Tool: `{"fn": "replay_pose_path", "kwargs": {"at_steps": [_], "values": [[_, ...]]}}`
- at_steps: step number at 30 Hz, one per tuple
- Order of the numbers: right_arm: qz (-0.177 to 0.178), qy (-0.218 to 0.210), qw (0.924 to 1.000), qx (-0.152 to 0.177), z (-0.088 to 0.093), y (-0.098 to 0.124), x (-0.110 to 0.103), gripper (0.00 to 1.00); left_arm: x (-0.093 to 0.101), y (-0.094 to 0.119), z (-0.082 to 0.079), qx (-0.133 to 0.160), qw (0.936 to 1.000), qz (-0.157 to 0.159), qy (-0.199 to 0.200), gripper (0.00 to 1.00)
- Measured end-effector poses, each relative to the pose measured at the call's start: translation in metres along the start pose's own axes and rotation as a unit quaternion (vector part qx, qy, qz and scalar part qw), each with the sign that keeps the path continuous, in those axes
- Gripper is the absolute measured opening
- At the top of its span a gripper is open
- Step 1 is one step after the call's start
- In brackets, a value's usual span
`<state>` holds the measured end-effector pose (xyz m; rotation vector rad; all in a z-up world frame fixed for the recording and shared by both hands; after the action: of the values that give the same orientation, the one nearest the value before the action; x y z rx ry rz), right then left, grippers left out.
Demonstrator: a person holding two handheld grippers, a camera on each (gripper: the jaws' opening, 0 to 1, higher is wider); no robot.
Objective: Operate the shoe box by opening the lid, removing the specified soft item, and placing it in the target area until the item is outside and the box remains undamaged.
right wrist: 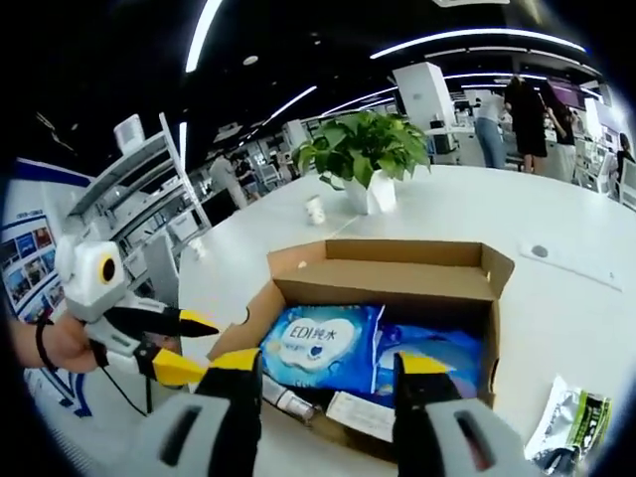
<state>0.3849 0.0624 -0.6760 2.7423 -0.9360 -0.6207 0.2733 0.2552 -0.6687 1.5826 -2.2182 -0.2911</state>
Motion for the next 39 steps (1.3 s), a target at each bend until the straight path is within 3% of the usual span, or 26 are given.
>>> {"fn": "replay_pose_path", "kwargs": {"at_steps": [11,29,35,39], "values": [[-0.003,-0.017,0.9998,-0.011,0.01,-0.03,0.001,0.5,-0.021,0.013,0.001,-0.002,0.9999,-0.017,0.001,0.44],[0.01,-0.037,0.9988,-0.031,0.026,-0.052,0.006,0.49,-0.042,0.037,0.01,-0.008,0.9991,-0.04,0.008,0.44],[0.028,-0.038,0.9977,-0.049,0.034,-0.061,0.009,0.42,-0.046,0.038,0.012,-0.008,0.9989,-0.044,0.012,0.44],[0.041,-0.025,0.9975,-0.053,0.032,-0.061,0.017,0.28,-0.044,0.036,0.012,-0.008,0.9991,-0.041,0.012,0.44]]}}
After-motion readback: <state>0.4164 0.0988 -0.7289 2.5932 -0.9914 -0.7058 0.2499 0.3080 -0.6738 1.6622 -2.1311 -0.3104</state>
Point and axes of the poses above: the point that each gripper's makers call its tool centre point, and the gripper's own axes: y roughly backward along the fingers, x roughly to its right, z roughly out of its underside, the point moved 9 cm from there along y, roughly backward along the fingers, and after that the axes turned 15 degrees about x, right-handed, at the moved point
